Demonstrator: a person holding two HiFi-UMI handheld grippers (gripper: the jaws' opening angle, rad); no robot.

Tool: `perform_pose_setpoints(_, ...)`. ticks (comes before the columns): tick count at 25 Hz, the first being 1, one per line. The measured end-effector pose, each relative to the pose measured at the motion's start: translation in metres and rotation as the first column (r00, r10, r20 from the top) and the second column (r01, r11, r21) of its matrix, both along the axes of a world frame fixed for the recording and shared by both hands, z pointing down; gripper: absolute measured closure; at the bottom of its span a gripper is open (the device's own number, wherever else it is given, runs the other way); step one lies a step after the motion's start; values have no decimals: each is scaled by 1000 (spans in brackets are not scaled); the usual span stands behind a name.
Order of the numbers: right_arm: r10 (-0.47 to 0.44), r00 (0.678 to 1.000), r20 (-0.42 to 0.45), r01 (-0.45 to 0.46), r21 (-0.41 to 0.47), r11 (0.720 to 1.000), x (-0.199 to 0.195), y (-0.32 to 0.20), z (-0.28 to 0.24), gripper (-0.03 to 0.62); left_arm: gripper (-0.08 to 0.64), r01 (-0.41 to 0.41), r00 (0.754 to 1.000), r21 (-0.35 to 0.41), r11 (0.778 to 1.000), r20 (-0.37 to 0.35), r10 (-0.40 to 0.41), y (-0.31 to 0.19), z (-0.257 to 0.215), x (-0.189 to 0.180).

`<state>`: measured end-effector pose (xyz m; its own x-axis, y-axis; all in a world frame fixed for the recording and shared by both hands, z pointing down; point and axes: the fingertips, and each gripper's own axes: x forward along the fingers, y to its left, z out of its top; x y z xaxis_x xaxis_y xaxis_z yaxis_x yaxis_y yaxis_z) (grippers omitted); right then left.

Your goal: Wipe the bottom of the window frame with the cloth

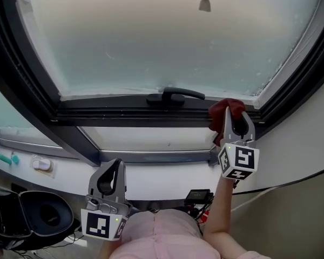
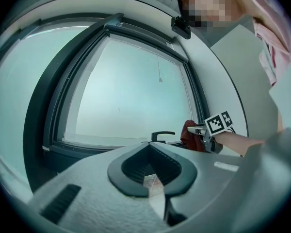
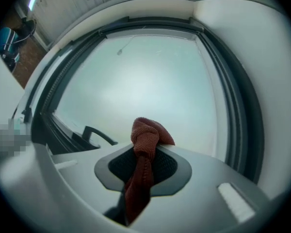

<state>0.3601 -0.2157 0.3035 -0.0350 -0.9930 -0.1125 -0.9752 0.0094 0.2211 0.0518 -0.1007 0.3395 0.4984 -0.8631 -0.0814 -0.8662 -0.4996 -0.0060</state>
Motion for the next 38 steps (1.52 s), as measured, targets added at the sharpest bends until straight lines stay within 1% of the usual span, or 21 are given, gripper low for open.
perform_pose_setpoints(3,-102,995,-5,102,-32,994,-47,-8,11,520,566,7,1000,1,1000,-2,-7,2,-1,-5)
perform_pose_setpoints(6,-171,985,-15,170,-65,983,-84,-14,22,521,566,27,1000,2,1000,-5,-26,4,-1,-14)
perform_pose_setpoints(9,-214,977,-9,212,-94,973,-106,-19,33,520,566,45,999,3,999,-9,-45,6,0,-23)
perform_pose_setpoints(12,-235,972,-12,231,-137,963,-120,-26,46,522,566,59,998,-1,998,-8,-59,7,2,-31)
perform_pose_setpoints(14,-229,973,-28,222,-156,962,-122,-32,53,522,566,63,998,-1,998,-9,-63,7,2,-33)
perform_pose_setpoints(19,-201,977,-74,189,-150,970,-122,-36,54,522,566,45,999,-6,999,-6,-45,4,4,-31)
perform_pose_setpoints(27,-226,972,-72,213,-146,966,-123,-37,55,522,566,18,1000,7,1000,-9,-18,2,2,-23)
perform_pose_setpoints(32,-233,969,-80,220,-148,964,-121,-35,56,522,566,16,1000,5,1000,-10,-16,4,2,-21)
perform_pose_setpoints(38,-213,975,-69,201,-149,968,-110,-35,56,522,566,20,1000,-5,1000,-9,-20,5,5,-25)
